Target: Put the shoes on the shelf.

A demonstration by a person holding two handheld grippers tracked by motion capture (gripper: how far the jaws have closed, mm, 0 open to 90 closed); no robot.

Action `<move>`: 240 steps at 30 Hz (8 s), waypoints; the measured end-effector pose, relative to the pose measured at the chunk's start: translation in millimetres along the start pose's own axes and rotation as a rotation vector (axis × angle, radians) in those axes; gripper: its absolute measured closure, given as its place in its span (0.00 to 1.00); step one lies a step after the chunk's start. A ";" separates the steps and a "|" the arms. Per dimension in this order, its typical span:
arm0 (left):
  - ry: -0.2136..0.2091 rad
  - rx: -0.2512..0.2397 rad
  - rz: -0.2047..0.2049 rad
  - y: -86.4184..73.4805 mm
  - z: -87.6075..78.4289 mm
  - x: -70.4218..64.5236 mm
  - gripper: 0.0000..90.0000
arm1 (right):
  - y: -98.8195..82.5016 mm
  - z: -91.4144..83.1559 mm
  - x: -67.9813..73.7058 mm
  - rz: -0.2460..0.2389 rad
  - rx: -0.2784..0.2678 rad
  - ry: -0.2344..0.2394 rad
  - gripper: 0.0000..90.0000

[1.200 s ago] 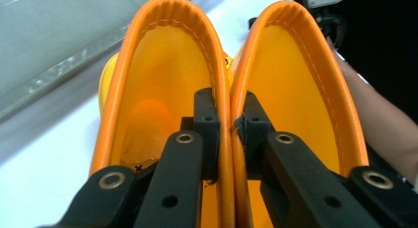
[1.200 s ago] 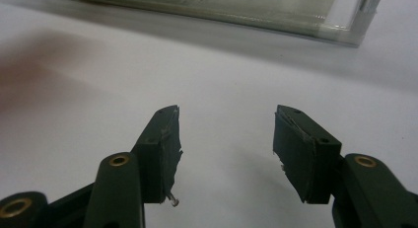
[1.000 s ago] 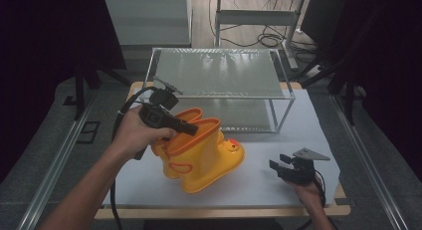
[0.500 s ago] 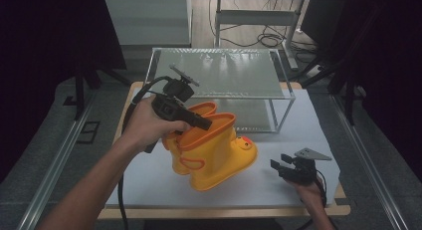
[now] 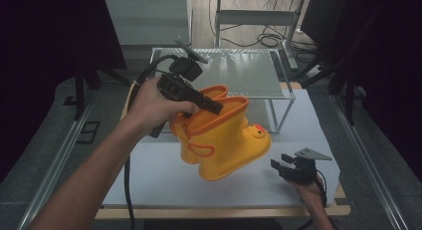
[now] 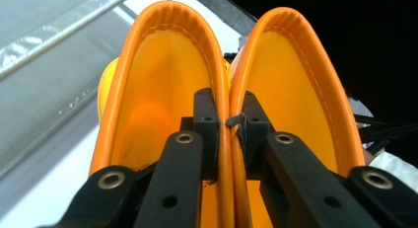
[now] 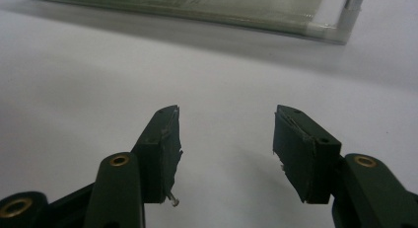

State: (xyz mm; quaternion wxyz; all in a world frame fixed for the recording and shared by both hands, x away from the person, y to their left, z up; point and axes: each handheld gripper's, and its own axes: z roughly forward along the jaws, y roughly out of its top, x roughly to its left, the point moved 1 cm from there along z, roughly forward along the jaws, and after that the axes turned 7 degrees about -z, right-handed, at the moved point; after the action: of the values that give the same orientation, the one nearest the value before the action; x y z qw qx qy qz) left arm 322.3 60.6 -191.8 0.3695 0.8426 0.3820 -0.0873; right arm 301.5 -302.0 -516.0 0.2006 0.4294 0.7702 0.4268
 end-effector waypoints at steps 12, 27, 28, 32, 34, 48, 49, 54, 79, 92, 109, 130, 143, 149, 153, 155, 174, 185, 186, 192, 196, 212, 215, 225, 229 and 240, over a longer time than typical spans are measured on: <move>-0.006 -0.057 -0.030 47.0 -14.3 -9.6 0.91 | -0.3 -2.1 -1.6 0.011 -0.006 -0.002 0.48; 0.064 -0.135 -0.167 111.1 -12.9 23.7 0.91 | -1.3 -2.3 -0.5 0.008 -0.010 0.003 0.48; 0.071 -0.141 -0.171 113.0 -12.3 25.7 0.91 | -1.3 -2.3 -0.5 0.008 -0.010 0.003 0.48; 0.133 -0.167 -0.220 128.7 -8.8 41.0 0.91 | -1.1 -2.5 -0.3 0.007 -0.008 0.003 0.48; 0.148 -0.171 -0.249 134.8 -7.1 49.5 0.91 | -1.0 -2.5 -0.2 0.004 -0.008 0.003 0.48; 0.317 -0.224 -0.408 164.7 17.8 104.7 0.91 | -1.3 -1.4 1.3 0.000 -0.007 0.006 0.48; 0.340 -0.231 -0.419 165.8 20.7 108.4 0.91 | -1.4 -1.6 1.3 -0.001 -0.008 0.006 0.48; 0.404 -0.233 -0.442 167.2 31.4 121.4 0.91 | -2.8 -1.5 0.6 -0.004 -0.008 0.007 0.48; 0.251 -0.313 -0.293 135.0 -24.9 108.6 0.67 | -3.2 -1.4 4.0 -0.013 0.001 0.004 0.48; 0.211 -0.270 -0.181 84.9 -47.2 97.1 1.00 | -1.8 -5.3 1.5 -0.007 -0.013 -0.011 0.48; 0.222 -0.228 -0.161 38.6 -42.3 102.8 1.00 | -1.2 -4.3 3.4 -0.013 -0.010 -0.007 0.48; 0.274 -0.158 -0.236 14.6 26.6 171.5 1.00 | -3.6 -3.0 0.0 -0.007 -0.002 -0.006 0.48; 0.294 -0.143 -0.270 14.0 57.2 189.5 1.00 | -7.4 -7.3 -5.5 0.008 -0.006 -0.021 0.48; 0.279 -0.159 -0.273 15.1 61.8 185.6 1.00 | -7.1 -7.5 -4.9 0.007 -0.005 -0.025 0.48; 0.263 -0.169 -0.273 15.9 64.6 182.0 1.00 | -6.8 -5.8 -2.7 0.000 -0.003 -0.022 0.48; 0.253 -0.164 -0.261 17.0 66.3 178.6 1.00 | -6.6 -5.0 -1.0 -0.005 -0.001 -0.018 0.48; 0.162 -0.154 -0.237 29.0 81.4 155.8 1.00 | -3.9 -4.2 4.0 -0.022 -0.010 -0.003 0.48; 0.209 -0.157 -0.194 28.5 80.3 147.6 1.00 | -4.9 -8.2 -1.2 -0.013 -0.017 -0.012 0.48; 0.221 -0.162 -0.201 26.7 75.9 150.9 1.00 | -4.7 -8.3 -1.4 -0.009 -0.015 -0.010 0.48; 0.304 -0.190 -0.237 21.3 65.8 169.0 1.00 | -3.7 -8.1 0.1 -0.011 -0.019 -0.013 0.48; 0.321 -0.186 -0.254 22.7 75.2 175.4 1.00 | -4.1 -7.6 0.4 -0.014 -0.016 -0.014 0.48; 0.289 -0.196 -0.250 33.6 90.8 163.8 1.00 | -4.6 -7.2 -0.4 -0.011 -0.015 -0.010 0.48; 0.288 -0.196 -0.250 32.7 89.8 164.9 1.00 | -4.5 -7.2 -0.5 -0.011 -0.015 -0.010 0.48; 0.290 -0.213 -0.215 19.5 69.9 163.6 0.93 | -4.6 -7.5 -0.5 -0.008 -0.017 -0.011 0.48; 0.275 -0.214 -0.195 10.6 59.9 159.7 0.89 | -3.8 -8.0 0.2 -0.012 -0.018 -0.012 0.48; 0.191 -0.222 -0.153 -23.8 46.2 150.8 0.72 | -3.5 -7.6 1.0 -0.011 -0.016 -0.015 0.48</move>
State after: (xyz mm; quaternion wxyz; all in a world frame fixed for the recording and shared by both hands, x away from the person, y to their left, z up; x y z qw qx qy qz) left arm 416.2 126.5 -302.8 0.4146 0.7695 0.4856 0.0081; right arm 294.1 -305.8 -514.6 0.2121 0.4269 0.7675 0.4286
